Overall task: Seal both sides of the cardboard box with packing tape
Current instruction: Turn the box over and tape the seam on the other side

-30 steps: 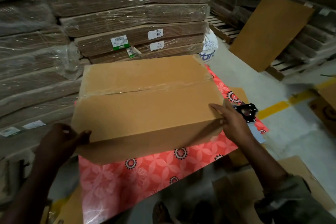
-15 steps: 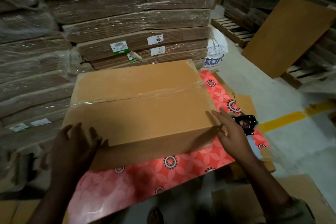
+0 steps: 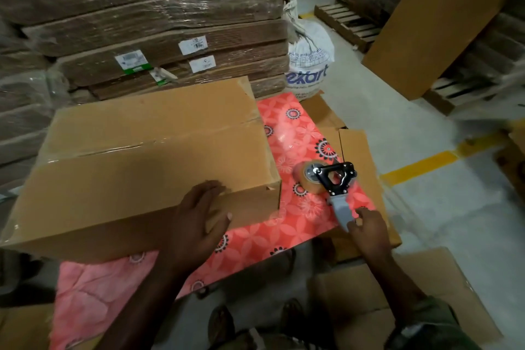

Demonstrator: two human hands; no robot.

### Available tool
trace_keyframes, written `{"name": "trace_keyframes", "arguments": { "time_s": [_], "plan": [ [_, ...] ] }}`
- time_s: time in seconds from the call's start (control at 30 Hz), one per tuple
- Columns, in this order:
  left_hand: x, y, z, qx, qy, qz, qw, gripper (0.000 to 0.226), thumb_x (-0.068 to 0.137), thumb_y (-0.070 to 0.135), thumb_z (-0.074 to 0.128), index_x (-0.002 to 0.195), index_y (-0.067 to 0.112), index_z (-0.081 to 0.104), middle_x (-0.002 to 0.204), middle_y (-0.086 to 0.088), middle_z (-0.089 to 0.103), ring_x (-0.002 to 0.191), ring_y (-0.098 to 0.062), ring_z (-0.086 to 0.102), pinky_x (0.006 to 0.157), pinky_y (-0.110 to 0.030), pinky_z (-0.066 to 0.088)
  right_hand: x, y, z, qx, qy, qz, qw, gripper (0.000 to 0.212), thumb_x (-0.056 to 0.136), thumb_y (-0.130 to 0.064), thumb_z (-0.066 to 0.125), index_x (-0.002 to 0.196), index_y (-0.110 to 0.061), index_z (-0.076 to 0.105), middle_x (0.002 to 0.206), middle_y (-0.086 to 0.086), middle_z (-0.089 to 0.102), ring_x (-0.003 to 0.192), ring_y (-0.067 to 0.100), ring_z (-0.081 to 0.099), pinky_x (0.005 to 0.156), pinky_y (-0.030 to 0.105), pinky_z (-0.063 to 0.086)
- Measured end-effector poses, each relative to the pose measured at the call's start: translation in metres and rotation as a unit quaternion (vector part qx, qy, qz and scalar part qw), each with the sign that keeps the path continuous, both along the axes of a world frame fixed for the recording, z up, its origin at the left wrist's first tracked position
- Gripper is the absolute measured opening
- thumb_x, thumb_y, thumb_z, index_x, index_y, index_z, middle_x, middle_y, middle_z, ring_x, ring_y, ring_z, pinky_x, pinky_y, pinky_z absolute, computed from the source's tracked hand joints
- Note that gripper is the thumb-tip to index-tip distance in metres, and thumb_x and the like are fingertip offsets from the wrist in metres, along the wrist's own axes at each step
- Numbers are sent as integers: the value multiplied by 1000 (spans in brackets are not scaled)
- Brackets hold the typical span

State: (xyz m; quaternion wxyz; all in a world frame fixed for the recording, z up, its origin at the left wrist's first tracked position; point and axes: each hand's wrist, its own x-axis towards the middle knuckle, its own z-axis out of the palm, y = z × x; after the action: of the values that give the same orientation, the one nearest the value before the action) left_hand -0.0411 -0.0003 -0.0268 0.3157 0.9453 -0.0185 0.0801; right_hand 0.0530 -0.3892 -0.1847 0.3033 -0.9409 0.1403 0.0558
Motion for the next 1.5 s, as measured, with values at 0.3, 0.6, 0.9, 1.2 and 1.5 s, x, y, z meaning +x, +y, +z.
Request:
{"name": "trace_keyframes", "arguments": {
  "time_s": [0.3, 0.6, 0.9, 1.2, 1.5],
  "plan": [
    [10, -39, -2, 16, -1, -31, 999, 46, 94, 40, 64, 137, 22, 60, 147, 10, 49, 134, -11, 53, 105, -31, 48, 45, 19, -26, 3, 95, 37, 995, 73, 82, -64, 67, 127, -8, 52, 116, 19, 66, 105, 38, 67, 85, 45, 56],
    [15, -38, 4, -5, 20, -15, 1000, 42, 94, 45, 61, 130, 24, 66, 139, 17, 54, 117, 1, 61, 94, -4, 40, 68, 30, -1, -26, 91, -18, 995, 66, 86, -68, 62, 121, -12, 58, 120, 15, 69, 112, 36, 67, 89, 40, 52],
    [43, -27, 16, -39, 7, 4, 999, 31, 90, 50, 60, 105, 29, 77, 108, 20, 71, 104, 4, 64, 94, -22, 49, 99, 34, 112, 63, -4, -51, 997, 40, 79, -52, 70, 85, -15, 58, 84, 10, 63, 79, 33, 63, 65, 34, 43],
    [116, 9, 32, -153, 34, -28, 987, 24, 86, 44, 73, 96, 23, 78, 87, 16, 78, 83, 5, 72, 77, -17, 54, 137, 109, 246, 511, 58, -30, 857, 8, 87, -22, 53, 83, -15, 50, 64, -1, 32, 46, 10, 24, 37, 19, 20],
    [233, 64, 57, -169, 3, -7, 986, 24, 91, 22, 79, 114, 16, 76, 102, 4, 78, 95, -7, 72, 89, -21, 54, 195, 186, 277, 662, 129, 6, 738, 19, 89, -29, 49, 80, -13, 54, 57, -8, 41, 40, 2, 33, 34, 14, 25]
  ]
}}
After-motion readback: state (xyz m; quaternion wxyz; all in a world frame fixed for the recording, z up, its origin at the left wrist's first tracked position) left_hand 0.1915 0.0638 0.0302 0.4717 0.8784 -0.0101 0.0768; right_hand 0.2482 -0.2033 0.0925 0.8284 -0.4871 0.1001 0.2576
